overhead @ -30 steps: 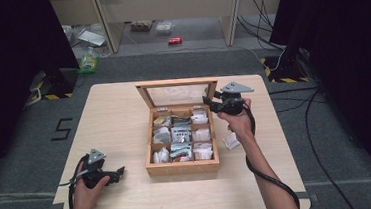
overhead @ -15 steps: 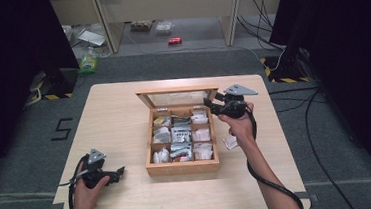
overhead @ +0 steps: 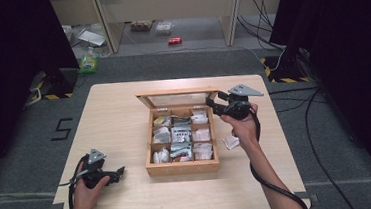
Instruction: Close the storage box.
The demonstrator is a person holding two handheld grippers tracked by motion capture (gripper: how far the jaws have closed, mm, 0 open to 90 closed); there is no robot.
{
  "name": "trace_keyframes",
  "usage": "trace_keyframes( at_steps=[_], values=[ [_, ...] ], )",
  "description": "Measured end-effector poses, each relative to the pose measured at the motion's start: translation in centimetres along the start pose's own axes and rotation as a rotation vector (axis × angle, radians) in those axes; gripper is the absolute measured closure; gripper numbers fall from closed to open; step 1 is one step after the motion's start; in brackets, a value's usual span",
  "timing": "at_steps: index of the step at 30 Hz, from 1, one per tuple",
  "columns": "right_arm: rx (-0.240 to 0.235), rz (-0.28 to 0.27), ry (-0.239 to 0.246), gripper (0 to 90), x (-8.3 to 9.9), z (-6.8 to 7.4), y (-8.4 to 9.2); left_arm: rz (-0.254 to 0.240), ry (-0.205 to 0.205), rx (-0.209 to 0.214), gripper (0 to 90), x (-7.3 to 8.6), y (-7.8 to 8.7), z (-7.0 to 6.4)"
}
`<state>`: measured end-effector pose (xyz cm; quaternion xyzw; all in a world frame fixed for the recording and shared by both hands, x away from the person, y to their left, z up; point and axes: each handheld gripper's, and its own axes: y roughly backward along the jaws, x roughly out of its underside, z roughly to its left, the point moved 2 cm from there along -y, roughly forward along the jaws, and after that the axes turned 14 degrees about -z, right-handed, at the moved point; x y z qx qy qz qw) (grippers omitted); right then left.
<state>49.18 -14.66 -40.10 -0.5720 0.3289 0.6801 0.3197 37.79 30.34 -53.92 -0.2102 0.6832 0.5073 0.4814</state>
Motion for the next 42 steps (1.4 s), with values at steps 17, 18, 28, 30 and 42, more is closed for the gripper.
trace_keyframes(
  at_steps=[17, 18, 28, 30, 42],
  values=[
    [-0.014, 0.025, 0.006, 38.0, 0.4, 0.7, 1.1, -0.001, -0.001, -0.002, 0.2, 0.0, 0.0, 0.0],
    [-0.020, 0.028, 0.009, 37.7, 0.4, 0.7, 1.2, 0.000, -0.003, -0.001, 0.2, 0.0, 0.0, 0.0],
    [-0.075, 0.074, 0.063, 38.0, 1.5, 1.2, 2.4, -0.001, -0.002, -0.001, 0.2, 0.0, 0.0, 0.0],
    [-0.086, 0.077, 0.067, 38.0, 1.8, 1.1, 2.7, 0.000, -0.002, -0.001, 0.2, 0.0, 0.0, 0.0],
    [-0.110, 0.096, 0.050, 38.3, 3.6, 1.4, 3.9, 0.000, -0.002, -0.001, 0.2, 0.0, 0.0, 0.0]
  ],
)
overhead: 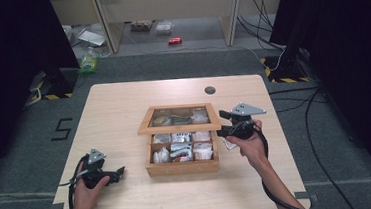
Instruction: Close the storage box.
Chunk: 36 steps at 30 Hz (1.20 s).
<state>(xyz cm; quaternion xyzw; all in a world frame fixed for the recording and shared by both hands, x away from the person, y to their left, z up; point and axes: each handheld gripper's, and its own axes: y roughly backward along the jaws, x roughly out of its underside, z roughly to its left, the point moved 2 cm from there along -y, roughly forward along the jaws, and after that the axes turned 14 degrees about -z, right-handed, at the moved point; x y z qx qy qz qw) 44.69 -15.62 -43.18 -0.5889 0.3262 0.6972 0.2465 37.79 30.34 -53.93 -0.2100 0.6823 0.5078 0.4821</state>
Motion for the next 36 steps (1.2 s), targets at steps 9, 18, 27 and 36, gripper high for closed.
trace_keyframes(
  at_steps=[9, 18, 27, 36],
  values=[
    [-0.012, -0.039, -0.048, 38.3, 1.5, 0.1, 0.2, -0.001, -0.001, -0.001, 0.2, 0.0, 0.0, 0.0],
    [-0.001, -0.028, -0.045, 39.5, 2.0, 0.3, 0.4, 0.000, 0.001, -0.001, 0.2, 0.0, 0.1, 0.0],
    [0.010, 0.017, -0.053, 38.8, 2.7, 0.5, 0.6, 0.000, 0.001, -0.002, 0.2, 0.0, 0.1, 0.0],
    [0.027, 0.035, -0.052, 39.3, 2.8, 0.6, 0.8, 0.000, 0.001, -0.002, 0.2, 0.0, 0.1, 0.0]
  ],
)
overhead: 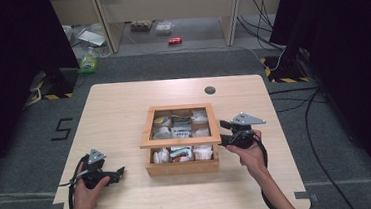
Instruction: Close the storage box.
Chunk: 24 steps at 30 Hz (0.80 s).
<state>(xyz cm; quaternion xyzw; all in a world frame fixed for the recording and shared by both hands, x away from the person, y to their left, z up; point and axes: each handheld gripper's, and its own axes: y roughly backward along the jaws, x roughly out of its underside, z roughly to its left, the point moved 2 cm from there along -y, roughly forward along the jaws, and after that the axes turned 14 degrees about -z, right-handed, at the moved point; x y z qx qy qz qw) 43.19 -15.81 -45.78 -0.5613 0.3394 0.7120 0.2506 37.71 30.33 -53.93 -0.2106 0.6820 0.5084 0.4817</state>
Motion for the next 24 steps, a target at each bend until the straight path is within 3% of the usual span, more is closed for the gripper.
trace_keyframes(
  at_steps=[12, 16, 24],
  values=[
    [0.016, 0.016, 0.033, 38.8, 0.15, 0.01, 0.25, 0.000, 0.000, 0.000, 0.2, 0.00, 0.00, 0.00],
    [0.025, 0.024, 0.078, 38.3, 0.20, 0.04, 0.29, 0.000, 0.000, 0.000, 0.2, 0.00, 0.00, 0.00],
    [0.015, 0.036, 0.074, 38.0, 0.41, 0.01, 0.26, 0.000, 0.000, 0.000, 0.2, 0.00, 0.00, 0.00]
  ],
)
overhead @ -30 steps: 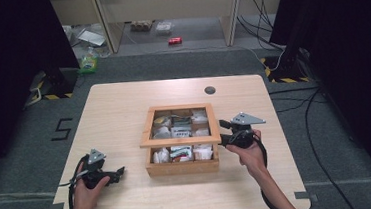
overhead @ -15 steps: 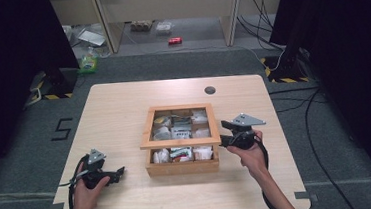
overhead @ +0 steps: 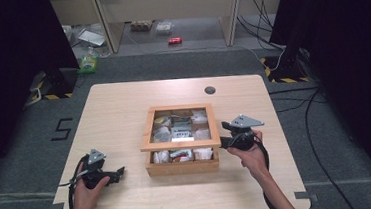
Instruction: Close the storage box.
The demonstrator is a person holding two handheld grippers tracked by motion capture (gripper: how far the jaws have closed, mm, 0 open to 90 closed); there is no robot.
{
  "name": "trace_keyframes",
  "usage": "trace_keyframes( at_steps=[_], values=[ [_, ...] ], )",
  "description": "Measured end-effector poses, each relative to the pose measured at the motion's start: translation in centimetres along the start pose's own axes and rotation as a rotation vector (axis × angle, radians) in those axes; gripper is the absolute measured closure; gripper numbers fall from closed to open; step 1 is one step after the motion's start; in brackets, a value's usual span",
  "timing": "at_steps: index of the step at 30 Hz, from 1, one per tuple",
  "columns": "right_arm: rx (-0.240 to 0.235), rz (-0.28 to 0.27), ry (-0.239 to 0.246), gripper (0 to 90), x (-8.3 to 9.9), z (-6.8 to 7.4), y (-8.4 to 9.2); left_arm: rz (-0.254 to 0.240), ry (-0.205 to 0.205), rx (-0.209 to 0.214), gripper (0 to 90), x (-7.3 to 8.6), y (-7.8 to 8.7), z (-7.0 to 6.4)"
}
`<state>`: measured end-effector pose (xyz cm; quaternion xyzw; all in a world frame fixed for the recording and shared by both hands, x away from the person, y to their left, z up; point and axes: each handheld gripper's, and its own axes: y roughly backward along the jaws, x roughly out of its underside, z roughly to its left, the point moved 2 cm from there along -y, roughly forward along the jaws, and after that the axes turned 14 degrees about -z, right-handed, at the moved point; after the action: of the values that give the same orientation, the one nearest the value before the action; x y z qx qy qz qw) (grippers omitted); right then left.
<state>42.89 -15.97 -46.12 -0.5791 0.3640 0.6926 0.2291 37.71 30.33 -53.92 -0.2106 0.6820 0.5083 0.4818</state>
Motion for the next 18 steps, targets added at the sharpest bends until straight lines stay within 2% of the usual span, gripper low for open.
trace_keyframes(
  at_steps=[4, 11, 15, 18],
  values=[
    [-0.012, 0.010, -0.011, 37.5, 0.19, -0.04, -0.07, 0.000, 0.000, 0.000, 0.2, 0.00, 0.00, 0.00],
    [-0.004, 0.009, 0.017, 37.2, 0.13, -0.10, 0.01, 0.000, 0.000, 0.000, 0.2, 0.00, 0.00, 0.00],
    [0.004, 0.018, 0.011, 37.4, 0.31, -0.36, 0.12, 0.000, 0.000, 0.000, 0.2, 0.00, 0.01, -0.01],
    [0.001, 0.016, -0.019, 39.1, 0.54, -0.71, 0.19, 0.000, 0.000, 0.000, 0.2, 0.00, 0.01, -0.01]
  ],
)
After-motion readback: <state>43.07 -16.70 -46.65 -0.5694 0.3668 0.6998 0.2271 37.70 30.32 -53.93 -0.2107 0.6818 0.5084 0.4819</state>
